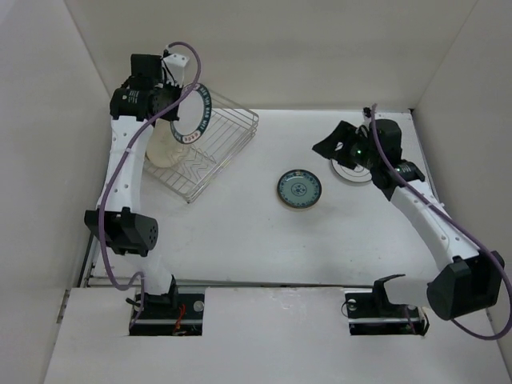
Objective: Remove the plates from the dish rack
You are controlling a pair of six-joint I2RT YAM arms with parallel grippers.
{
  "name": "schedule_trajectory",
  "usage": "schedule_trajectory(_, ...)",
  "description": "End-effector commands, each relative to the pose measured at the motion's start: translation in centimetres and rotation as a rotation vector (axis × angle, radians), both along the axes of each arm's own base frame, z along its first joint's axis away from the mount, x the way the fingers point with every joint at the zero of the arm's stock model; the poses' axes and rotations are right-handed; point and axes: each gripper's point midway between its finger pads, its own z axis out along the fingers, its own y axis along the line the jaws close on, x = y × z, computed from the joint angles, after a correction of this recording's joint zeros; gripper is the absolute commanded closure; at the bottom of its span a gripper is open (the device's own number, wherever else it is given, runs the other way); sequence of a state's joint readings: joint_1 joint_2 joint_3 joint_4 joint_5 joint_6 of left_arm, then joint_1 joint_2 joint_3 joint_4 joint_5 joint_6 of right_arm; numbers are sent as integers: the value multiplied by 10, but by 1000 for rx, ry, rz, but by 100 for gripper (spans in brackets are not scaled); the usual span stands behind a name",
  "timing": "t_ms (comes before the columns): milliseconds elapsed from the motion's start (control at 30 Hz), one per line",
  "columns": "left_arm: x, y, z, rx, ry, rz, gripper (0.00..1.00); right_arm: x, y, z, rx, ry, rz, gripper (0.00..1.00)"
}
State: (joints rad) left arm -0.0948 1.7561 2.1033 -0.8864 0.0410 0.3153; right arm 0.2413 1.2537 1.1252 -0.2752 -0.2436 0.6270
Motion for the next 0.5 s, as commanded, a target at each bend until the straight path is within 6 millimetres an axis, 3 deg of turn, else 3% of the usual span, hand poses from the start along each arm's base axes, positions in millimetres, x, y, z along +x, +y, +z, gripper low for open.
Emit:
schedule_trajectory(0, -18, -35, 19, -188, 5, -93, 100, -3, 49, 45, 59, -159, 226, 24)
schedule_trajectory(67, -40, -81, 5, -406, 150, -247, 100, -5, 71, 42, 70, -160, 292, 24)
schedule_trajectory(133, -49, -93, -8, -468, 240, -281, 100, -6, 85, 42, 78, -166, 329, 24)
schedule_trajectory(167, -62, -114, -5, -583, 303, -366, 100, -11, 96, 39, 82, -161, 363, 24)
schedule_trajectory(200, -68, -123, -15, -641, 383, -396, 100, -7, 102, 36, 82, -158, 373, 24)
schedule_trajectory(267, -84, -147, -12, -775, 474, -504, 100, -7, 111, 29, 82, -148, 393, 24)
schedule_trajectory(400, -90, -156, -39, -781, 572, -540, 100, -1, 124, 9, 77, -98, 402, 24)
schedule_trajectory(467, -94, -160, -49, -779, 604, -544, 100, 7, 129, -11, 86, -42, 392, 23)
